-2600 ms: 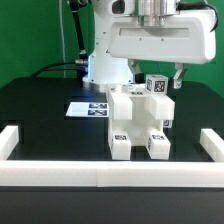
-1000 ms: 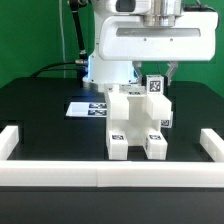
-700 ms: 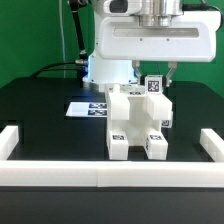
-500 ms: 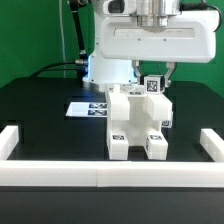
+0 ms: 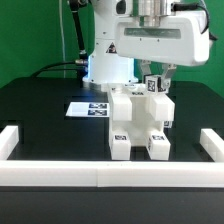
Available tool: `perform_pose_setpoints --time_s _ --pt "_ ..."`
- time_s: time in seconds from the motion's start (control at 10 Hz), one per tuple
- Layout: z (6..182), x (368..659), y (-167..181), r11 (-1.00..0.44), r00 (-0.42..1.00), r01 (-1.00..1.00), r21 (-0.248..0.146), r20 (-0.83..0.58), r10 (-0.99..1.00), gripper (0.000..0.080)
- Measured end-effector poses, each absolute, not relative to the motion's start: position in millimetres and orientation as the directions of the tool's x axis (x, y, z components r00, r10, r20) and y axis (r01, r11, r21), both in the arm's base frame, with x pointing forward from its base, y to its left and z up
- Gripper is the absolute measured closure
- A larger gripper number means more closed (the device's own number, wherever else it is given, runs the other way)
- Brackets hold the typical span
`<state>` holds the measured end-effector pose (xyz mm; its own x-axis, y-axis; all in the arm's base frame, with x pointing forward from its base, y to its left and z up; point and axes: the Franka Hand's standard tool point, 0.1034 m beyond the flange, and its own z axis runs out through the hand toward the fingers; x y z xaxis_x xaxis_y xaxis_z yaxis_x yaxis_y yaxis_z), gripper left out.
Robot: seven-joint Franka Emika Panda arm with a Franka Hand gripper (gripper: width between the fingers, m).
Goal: Assemble chair
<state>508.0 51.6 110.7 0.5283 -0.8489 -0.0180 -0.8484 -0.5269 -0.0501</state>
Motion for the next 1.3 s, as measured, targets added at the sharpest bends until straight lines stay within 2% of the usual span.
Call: perform_pose_setpoints --time_s 0.2,0.3,0.5,0.6,0.7,0.8,0.9,1.3 --pt "110.7 508.0 52.2 -0.426 0.428 -0.903 -0.049 -0.025 -0.904 0.0512" --pt "110.8 508.0 53.2 -0.332 0.333 -0.942 -0.049 -0.035 -0.942 0.0512" --pt "110.4 507.8 54.0 -0.279 0.280 -0.959 -0.046 -0.037 -0.959 0.0512" --pt "110.3 507.7 54.1 -0.305 0.306 -0.951 -0.046 -0.036 -0.951 0.0409" --pt "110.4 507.4 54.5 -0.328 0.330 -0.944 -0.044 -0.037 -0.943 0.0270" --pt "111.2 508.4 55.1 -0.354 0.355 -0.934 -0.045 -0.037 -0.934 0.0188" --pt "111.5 508.7 55.5 -0.411 0.412 -0.911 -0.048 -0.034 -0.910 0.0157" --pt "111.8 509.3 55.2 -0.733 0.735 -0.678 -0.058 -0.011 -0.678 0.0151"
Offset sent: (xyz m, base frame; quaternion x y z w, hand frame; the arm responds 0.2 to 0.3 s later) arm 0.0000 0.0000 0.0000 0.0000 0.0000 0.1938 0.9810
